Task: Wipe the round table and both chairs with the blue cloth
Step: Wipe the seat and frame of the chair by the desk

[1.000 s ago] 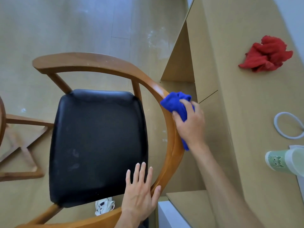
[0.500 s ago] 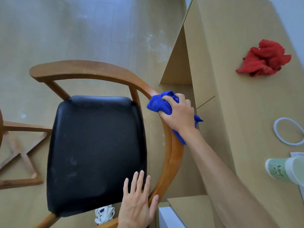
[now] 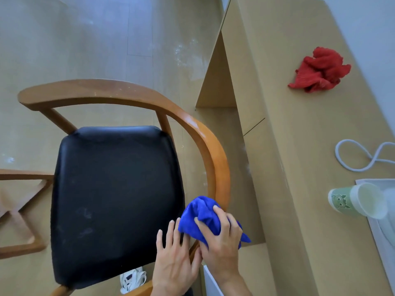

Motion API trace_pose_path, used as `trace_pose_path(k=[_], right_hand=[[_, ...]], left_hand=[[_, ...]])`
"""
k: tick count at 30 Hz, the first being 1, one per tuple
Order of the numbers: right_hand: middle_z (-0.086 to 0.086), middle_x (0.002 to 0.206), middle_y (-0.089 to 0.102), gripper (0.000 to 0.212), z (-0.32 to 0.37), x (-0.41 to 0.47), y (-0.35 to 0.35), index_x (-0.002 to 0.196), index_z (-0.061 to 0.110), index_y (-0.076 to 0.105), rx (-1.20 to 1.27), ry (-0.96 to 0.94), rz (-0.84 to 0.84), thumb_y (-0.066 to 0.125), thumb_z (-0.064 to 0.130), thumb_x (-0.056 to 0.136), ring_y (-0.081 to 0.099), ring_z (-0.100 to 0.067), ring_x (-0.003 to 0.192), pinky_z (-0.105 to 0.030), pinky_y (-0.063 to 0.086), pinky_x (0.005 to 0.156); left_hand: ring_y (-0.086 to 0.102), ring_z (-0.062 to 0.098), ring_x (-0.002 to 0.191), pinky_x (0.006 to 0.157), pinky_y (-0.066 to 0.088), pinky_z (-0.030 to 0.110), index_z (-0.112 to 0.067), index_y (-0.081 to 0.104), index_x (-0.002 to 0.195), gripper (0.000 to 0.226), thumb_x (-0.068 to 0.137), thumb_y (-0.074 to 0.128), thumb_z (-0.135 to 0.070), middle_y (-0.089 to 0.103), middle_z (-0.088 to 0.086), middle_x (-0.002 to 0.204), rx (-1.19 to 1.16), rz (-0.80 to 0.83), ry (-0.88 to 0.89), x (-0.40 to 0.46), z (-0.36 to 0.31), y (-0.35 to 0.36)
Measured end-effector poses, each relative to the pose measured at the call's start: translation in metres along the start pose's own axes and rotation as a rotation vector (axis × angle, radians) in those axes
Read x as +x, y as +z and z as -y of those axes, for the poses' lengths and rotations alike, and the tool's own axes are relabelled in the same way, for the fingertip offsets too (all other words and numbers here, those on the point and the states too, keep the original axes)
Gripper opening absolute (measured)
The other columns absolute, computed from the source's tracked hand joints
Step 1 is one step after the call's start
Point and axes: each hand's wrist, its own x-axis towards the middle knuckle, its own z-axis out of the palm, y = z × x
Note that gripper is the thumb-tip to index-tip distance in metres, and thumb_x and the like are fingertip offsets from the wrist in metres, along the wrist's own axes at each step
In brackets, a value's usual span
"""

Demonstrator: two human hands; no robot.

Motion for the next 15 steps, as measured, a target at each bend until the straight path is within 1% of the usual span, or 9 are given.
trace_pose_path(k=[2,4,5,7,9,11,13,15], right_hand=[[-0.008,0.134,0.042,0.027,-0.01,0.025,-0.005,0.106,0.029,0.073,0.024,-0.039,-0.04,0.065,0.024,0.08,0.047,-0.031,0.11,-0.047,0.043,0.084],[-0.009,0.134,0.045,0.032,-0.019,0.074,-0.013,0.111,0.026,0.07,0.048,0.038,-0.085,0.071,0.024,0.079,0.047,-0.033,0.112,-0.046,0.042,0.088],[-0.01,0.134,0.046,0.034,-0.024,0.104,-0.016,0.114,0.025,0.068,0.093,0.113,-0.1,0.072,0.027,0.08,0.047,-0.032,0.113,-0.045,0.043,0.091],[-0.006,0.13,0.048,0.036,-0.034,0.156,-0.02,0.119,0.025,0.064,0.281,0.324,-0.079,0.068,0.034,0.085,0.048,-0.028,0.115,-0.041,0.042,0.097],[0.001,0.123,0.049,0.037,-0.038,0.174,-0.018,0.123,0.027,0.06,0.491,0.457,-0.046,0.063,0.038,0.088,0.052,-0.021,0.112,-0.038,0.044,0.099],[0.004,0.121,0.049,0.039,-0.033,0.148,-0.02,0.126,0.027,0.057,0.487,0.508,-0.077,0.062,0.039,0.089,0.052,-0.016,0.111,-0.033,0.045,0.097],[0.004,0.122,0.051,0.038,-0.017,0.09,-0.017,0.126,0.027,0.056,0.536,0.574,-0.166,0.061,0.037,0.09,0.051,-0.012,0.111,-0.023,0.042,0.094],[0.009,0.109,0.056,0.029,0.006,0.019,-0.01,0.119,0.031,0.056,0.636,0.631,-0.193,0.059,0.035,0.091,0.056,-0.005,0.099,-0.014,0.041,0.084]], left_hand=[[0.056,0.035,0.123,0.101,0.034,0.053,-0.007,0.067,0.121,0.062,0.084,0.041,-0.05,0.06,0.016,0.132,-0.015,-0.019,0.0,0.002,0.0,0.002],[0.054,0.035,0.125,0.103,0.033,0.054,-0.006,0.065,0.124,0.065,0.087,0.037,-0.051,0.057,0.018,0.134,-0.003,-0.031,0.005,0.001,0.0,0.004],[0.053,0.035,0.126,0.104,0.035,0.056,-0.006,0.064,0.125,0.065,0.088,0.036,-0.052,0.057,0.018,0.135,0.002,-0.033,0.006,0.002,0.0,0.003],[0.053,0.035,0.126,0.102,0.043,0.058,-0.007,0.062,0.127,0.065,0.089,0.034,-0.051,0.056,0.018,0.136,-0.003,-0.007,-0.004,0.002,-0.001,0.001],[0.054,0.036,0.126,0.099,0.045,0.058,-0.007,0.062,0.127,0.065,0.09,0.033,-0.051,0.056,0.018,0.136,-0.005,0.016,-0.009,0.004,-0.004,-0.003],[0.053,0.036,0.127,0.099,0.046,0.057,-0.008,0.061,0.129,0.064,0.091,0.031,-0.05,0.055,0.018,0.137,-0.004,0.038,-0.008,0.004,-0.007,-0.008],[0.049,0.035,0.131,0.102,0.043,0.056,-0.009,0.057,0.133,0.065,0.092,0.027,-0.05,0.051,0.017,0.141,-0.01,0.044,-0.016,0.002,-0.007,-0.009],[0.046,0.034,0.133,0.105,0.04,0.055,-0.009,0.053,0.137,0.066,0.093,0.024,-0.048,0.048,0.017,0.144,-0.009,0.038,-0.007,0.0,-0.007,-0.007]])
